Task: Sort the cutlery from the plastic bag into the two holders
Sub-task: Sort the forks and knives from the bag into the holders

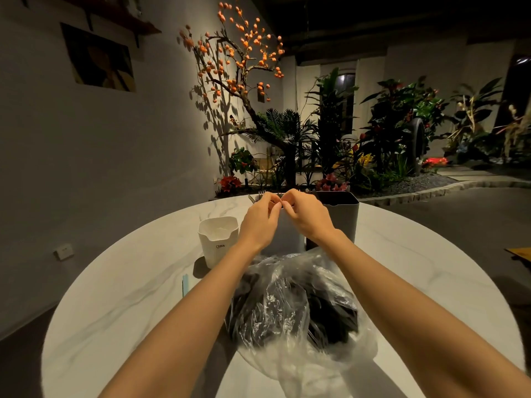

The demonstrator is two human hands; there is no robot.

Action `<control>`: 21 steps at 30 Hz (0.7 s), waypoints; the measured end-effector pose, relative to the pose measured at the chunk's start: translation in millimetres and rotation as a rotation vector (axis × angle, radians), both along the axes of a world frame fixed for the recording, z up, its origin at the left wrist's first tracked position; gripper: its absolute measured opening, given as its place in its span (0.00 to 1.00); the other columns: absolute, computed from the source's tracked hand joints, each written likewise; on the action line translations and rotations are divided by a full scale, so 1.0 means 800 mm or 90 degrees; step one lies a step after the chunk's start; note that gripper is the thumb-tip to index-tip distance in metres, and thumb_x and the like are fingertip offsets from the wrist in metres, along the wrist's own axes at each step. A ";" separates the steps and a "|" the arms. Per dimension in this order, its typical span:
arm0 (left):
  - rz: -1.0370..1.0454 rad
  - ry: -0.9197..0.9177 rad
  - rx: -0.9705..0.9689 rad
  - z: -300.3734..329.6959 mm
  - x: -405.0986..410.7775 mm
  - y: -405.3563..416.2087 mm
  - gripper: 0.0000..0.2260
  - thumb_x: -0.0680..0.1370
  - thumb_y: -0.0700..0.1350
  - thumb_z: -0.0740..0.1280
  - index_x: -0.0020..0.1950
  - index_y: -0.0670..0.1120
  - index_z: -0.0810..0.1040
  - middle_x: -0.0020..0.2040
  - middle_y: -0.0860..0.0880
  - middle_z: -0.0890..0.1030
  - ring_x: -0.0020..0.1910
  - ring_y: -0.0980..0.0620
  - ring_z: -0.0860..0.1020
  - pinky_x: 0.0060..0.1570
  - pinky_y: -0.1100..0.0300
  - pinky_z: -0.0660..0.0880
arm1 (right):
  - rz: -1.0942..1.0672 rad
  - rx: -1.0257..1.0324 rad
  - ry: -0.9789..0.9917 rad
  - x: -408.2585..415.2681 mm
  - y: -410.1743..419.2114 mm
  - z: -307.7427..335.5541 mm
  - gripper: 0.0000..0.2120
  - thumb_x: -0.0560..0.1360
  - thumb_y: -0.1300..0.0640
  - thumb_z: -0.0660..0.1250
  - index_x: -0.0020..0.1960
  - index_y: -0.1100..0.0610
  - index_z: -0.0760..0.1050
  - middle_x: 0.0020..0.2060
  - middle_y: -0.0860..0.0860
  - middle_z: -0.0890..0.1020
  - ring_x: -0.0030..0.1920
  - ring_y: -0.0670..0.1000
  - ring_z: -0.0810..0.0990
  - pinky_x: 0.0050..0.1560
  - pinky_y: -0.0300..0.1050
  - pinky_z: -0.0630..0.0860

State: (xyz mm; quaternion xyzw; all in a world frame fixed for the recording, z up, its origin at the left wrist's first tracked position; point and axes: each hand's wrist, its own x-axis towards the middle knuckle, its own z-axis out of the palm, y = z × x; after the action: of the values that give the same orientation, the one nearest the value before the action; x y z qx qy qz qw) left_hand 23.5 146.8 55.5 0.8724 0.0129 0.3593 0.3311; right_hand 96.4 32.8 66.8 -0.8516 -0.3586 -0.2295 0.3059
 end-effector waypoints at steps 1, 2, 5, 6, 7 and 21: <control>-0.007 0.001 -0.009 0.000 -0.005 -0.004 0.07 0.82 0.45 0.59 0.54 0.45 0.76 0.47 0.50 0.80 0.47 0.50 0.77 0.50 0.51 0.76 | -0.002 0.014 0.015 -0.005 -0.004 -0.001 0.11 0.81 0.49 0.58 0.56 0.53 0.75 0.50 0.51 0.82 0.52 0.54 0.79 0.48 0.50 0.75; -0.009 -0.002 -0.017 -0.002 -0.010 -0.008 0.07 0.82 0.45 0.60 0.54 0.45 0.76 0.46 0.50 0.80 0.47 0.50 0.78 0.50 0.52 0.76 | -0.003 0.029 0.026 -0.011 -0.008 -0.003 0.12 0.81 0.48 0.57 0.55 0.53 0.75 0.49 0.51 0.82 0.51 0.54 0.79 0.46 0.50 0.75; -0.010 -0.011 -0.050 -0.010 -0.023 -0.018 0.07 0.82 0.45 0.60 0.52 0.43 0.75 0.44 0.48 0.79 0.45 0.48 0.78 0.49 0.50 0.75 | 0.000 0.062 0.060 -0.030 -0.021 -0.014 0.13 0.82 0.47 0.56 0.53 0.53 0.75 0.46 0.52 0.83 0.47 0.54 0.80 0.45 0.51 0.76; -0.014 -0.009 -0.060 -0.014 -0.028 -0.022 0.08 0.82 0.45 0.60 0.51 0.43 0.75 0.44 0.48 0.80 0.44 0.48 0.77 0.48 0.50 0.74 | 0.000 0.063 0.073 -0.036 -0.025 -0.018 0.14 0.82 0.47 0.55 0.52 0.54 0.74 0.45 0.52 0.83 0.46 0.55 0.80 0.45 0.52 0.76; -0.019 -0.005 -0.069 -0.018 -0.032 -0.026 0.09 0.82 0.45 0.59 0.50 0.42 0.75 0.43 0.47 0.80 0.44 0.48 0.77 0.48 0.50 0.73 | 0.000 0.060 0.088 -0.041 -0.028 -0.023 0.14 0.82 0.47 0.54 0.51 0.54 0.73 0.44 0.53 0.83 0.46 0.55 0.79 0.44 0.52 0.76; -0.045 0.045 -0.040 -0.072 -0.076 -0.067 0.08 0.80 0.47 0.63 0.44 0.47 0.79 0.42 0.50 0.81 0.44 0.50 0.78 0.50 0.49 0.77 | -0.009 0.061 0.231 -0.086 -0.080 -0.080 0.30 0.83 0.46 0.48 0.31 0.57 0.77 0.27 0.53 0.81 0.33 0.52 0.80 0.50 0.51 0.77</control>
State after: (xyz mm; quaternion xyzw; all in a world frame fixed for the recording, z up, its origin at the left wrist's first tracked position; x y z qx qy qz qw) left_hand -37.6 93.4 -2.2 0.8738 0.0054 0.3157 0.3699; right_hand 27.9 -31.4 3.1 -0.8661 -0.2799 -0.0909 0.4041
